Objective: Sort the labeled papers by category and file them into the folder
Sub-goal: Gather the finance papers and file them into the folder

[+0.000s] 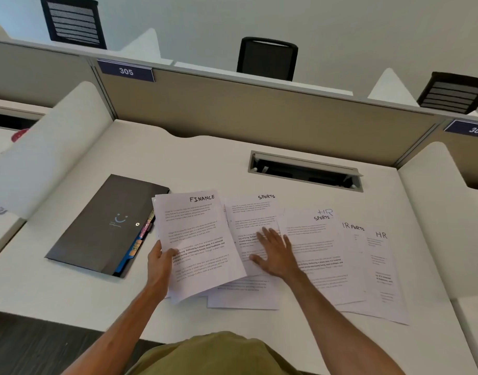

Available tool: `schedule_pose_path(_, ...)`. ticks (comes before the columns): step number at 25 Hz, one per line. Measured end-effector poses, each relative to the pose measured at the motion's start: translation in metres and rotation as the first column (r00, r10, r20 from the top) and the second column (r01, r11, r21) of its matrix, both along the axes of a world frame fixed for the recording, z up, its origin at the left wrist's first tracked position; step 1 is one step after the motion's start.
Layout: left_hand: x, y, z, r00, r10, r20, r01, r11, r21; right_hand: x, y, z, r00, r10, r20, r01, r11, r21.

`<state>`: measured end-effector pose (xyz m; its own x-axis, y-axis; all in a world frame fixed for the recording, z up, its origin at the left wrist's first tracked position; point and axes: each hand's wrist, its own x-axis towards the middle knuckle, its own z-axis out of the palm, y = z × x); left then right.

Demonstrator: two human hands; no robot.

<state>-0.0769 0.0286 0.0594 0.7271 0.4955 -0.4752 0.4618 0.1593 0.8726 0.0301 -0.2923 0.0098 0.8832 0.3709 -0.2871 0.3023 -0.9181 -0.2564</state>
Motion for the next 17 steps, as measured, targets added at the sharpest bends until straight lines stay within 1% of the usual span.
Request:
schedule_pose_path(2,-0.002,0.002,0.003,1.0,0.008,-0.004,-0.008,1.0,0.0,-0.009,0.019,-0.008,0.997,0.071,-0.014,-0.072,0.997,-0.032)
schedule_pose_path(4,-0.004,0.004,0.002,1.0,0.018,-0.009,-0.018,1.0,-0.006,-0.016,0.032,-0.013,0.997,0.081,0.002,-0.081,0.997,-0.018)
schedule_pose_path(7,-0.011,0.007,0.001,1.0,0.018,-0.02,-0.018,1.0,-0.002,-0.019,0.046,-0.011,0.997,0.074,-0.03,-0.071,0.994,0.086)
schedule_pose_path(9,-0.014,0.01,0.0,0.999,0.028,-0.023,-0.028,1.0,-0.013,-0.018,0.048,-0.007,0.999,0.011,-0.044,-0.002,0.98,0.197)
schedule_pose_path(10,-0.016,0.012,-0.001,0.999,0.036,-0.025,-0.036,0.999,-0.016,-0.017,0.047,-0.004,0.999,-0.044,-0.002,0.043,0.974,0.221)
schedule_pose_path(12,-0.018,0.015,-0.002,0.998,0.049,-0.033,-0.049,0.999,-0.022,-0.013,0.041,0.0,0.971,-0.213,0.105,0.194,0.966,0.17)
schedule_pose_path(14,-0.018,0.019,-0.004,0.998,0.049,-0.036,-0.05,0.999,-0.021,-0.008,0.036,0.004,0.917,-0.38,0.117,0.374,0.925,0.07)
schedule_pose_path(15,-0.018,0.02,-0.004,0.998,0.048,-0.037,-0.048,0.999,-0.02,-0.006,0.033,0.004,0.906,-0.412,0.1,0.412,0.911,0.025)
schedule_pose_path(17,-0.015,0.021,-0.003,0.998,0.045,-0.032,-0.046,0.999,-0.015,-0.005,0.031,0.002,0.915,-0.398,0.059,0.4,0.916,-0.017)
